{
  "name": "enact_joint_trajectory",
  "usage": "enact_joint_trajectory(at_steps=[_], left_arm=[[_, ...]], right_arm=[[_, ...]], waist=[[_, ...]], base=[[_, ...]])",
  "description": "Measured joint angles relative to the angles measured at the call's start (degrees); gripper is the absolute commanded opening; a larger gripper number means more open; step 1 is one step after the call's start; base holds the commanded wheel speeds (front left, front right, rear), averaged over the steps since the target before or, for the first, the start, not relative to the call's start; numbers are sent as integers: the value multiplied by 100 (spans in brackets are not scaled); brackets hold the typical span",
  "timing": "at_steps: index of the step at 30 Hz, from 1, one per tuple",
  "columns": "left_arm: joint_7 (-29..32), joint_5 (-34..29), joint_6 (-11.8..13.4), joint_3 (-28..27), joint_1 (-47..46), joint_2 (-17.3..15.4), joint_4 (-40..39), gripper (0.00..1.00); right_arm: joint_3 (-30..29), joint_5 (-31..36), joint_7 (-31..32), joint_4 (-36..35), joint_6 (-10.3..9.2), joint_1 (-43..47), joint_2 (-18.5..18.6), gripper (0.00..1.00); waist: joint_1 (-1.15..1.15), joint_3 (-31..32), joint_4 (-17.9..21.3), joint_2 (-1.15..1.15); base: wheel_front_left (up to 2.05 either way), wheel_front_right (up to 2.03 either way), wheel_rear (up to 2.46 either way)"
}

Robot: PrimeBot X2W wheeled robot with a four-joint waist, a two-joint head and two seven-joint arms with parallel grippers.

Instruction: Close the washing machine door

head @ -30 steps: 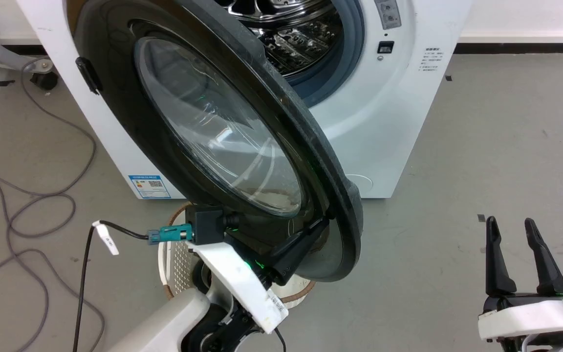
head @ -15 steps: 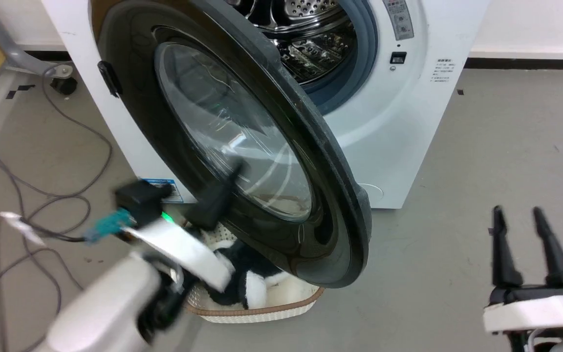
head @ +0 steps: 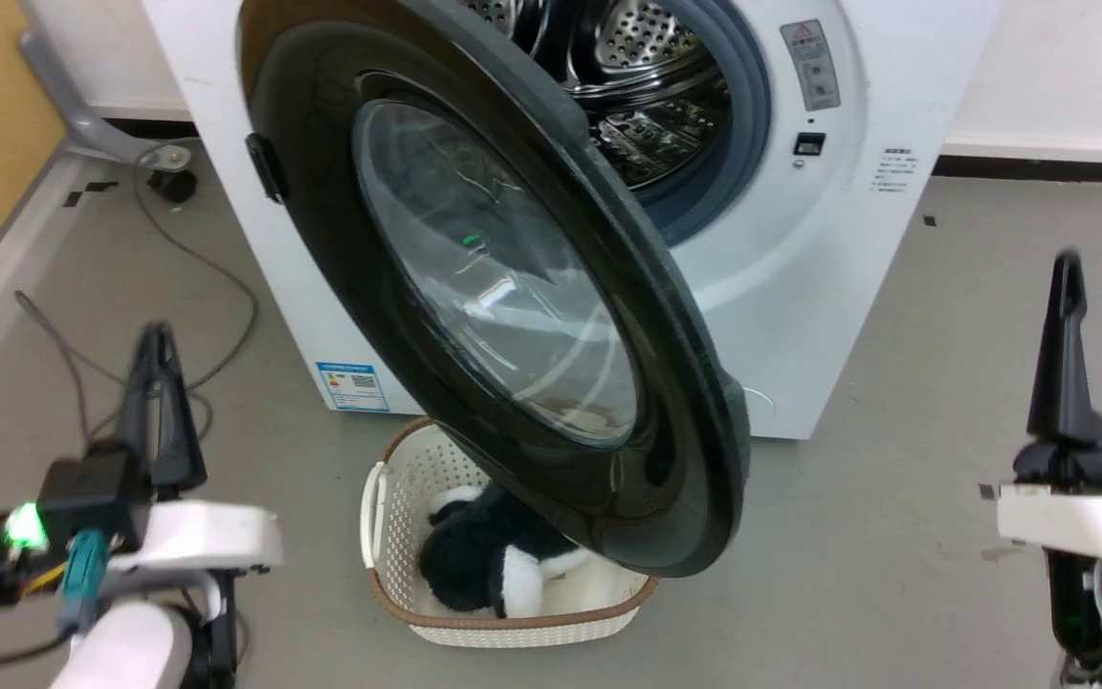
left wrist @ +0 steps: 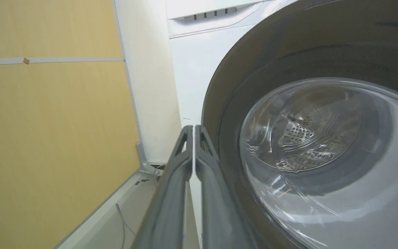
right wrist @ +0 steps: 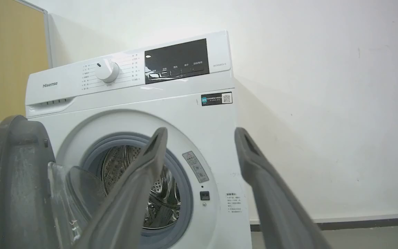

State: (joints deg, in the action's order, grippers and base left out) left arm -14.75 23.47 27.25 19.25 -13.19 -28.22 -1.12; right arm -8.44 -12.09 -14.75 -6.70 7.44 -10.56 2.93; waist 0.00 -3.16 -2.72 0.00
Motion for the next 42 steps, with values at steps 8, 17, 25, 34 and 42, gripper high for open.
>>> enact_joint_trajectory(at_steps=[8, 17, 25, 34, 42], left_arm=[[0, -641, 183, -544, 821, 378, -393, 100], [0, -1054, -147, -903, 1380, 956, -519, 100], [1, -1312, -604, -1046, 1445, 1358, -320, 100], [0, -1566, -927, -1334, 1437, 1700, -249, 100], [0, -1734, -1131, -1540, 1406, 1920, -277, 100]], right_arm=[[626, -26, 0, -831, 0, -444, -1, 100], [2215, -70, -1, -1282, 0, -659, 337, 0], [3422, -113, 0, -703, 0, -655, 1070, 0], [3905, 3, 0, 187, 1, -405, 1580, 0], [3460, 167, -4, 873, 15, -280, 1599, 0]], waist=[[0, 13, -189, 0], [0, -31, -346, 0], [0, -46, -418, 0], [0, -104, -378, 0], [0, -208, -342, 0]], base=[[0, 0, 0], [0, 0, 0], [0, 0, 0], [0, 0, 0], [0, 0, 0]])
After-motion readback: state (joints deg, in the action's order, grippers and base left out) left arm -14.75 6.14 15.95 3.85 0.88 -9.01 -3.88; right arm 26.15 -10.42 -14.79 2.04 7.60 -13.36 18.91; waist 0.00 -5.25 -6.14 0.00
